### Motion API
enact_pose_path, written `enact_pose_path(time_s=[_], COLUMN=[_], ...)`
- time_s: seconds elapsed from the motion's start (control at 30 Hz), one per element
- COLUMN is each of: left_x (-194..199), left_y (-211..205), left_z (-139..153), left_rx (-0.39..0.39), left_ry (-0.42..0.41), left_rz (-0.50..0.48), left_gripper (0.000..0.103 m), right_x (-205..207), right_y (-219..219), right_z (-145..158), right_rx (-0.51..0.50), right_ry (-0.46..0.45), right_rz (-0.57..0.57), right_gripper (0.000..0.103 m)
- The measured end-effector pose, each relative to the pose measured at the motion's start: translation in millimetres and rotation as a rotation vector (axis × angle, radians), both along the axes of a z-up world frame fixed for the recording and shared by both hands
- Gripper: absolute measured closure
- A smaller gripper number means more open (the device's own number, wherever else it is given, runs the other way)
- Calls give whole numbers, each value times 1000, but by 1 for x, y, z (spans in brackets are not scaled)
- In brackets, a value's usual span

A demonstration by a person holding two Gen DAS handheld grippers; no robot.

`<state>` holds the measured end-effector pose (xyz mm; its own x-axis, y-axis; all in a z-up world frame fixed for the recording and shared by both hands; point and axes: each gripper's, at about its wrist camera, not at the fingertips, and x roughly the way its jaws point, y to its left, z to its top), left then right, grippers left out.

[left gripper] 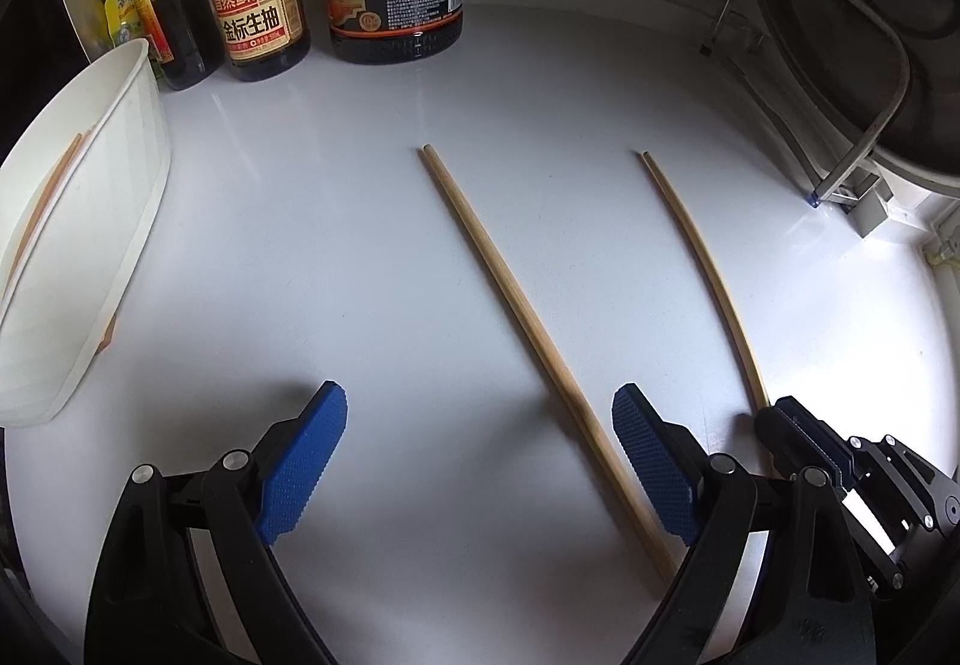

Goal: Organize utensils
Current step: 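Close the right tool on one chopstick while the left tool grasps the other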

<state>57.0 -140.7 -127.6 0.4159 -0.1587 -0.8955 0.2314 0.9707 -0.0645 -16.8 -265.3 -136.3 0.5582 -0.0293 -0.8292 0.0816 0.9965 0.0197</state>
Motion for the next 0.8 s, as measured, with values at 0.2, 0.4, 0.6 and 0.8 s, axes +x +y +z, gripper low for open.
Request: enact_pose_path(time_s=[0.2,0.4,0.6,0.8], left_x=[1,-2,-4,-4], left_y=[-4,2,16,19], left_z=[-7,-9,-7,-5], left_rx=[37,60,63,65], left_ry=[7,4,12,11], left_rz=[10,2,13,-5], left_gripper=[14,12,10,13], right_x=[-2,-1,4,10], right_y=[-3,-3,0,5], right_z=[0,0,0,-1], right_rx=[-8,-8,-22,-37], right_ry=[-7,-13,-12,-8], right_rz=[-1,-9,-12,9], right_gripper=[79,75,75,75])
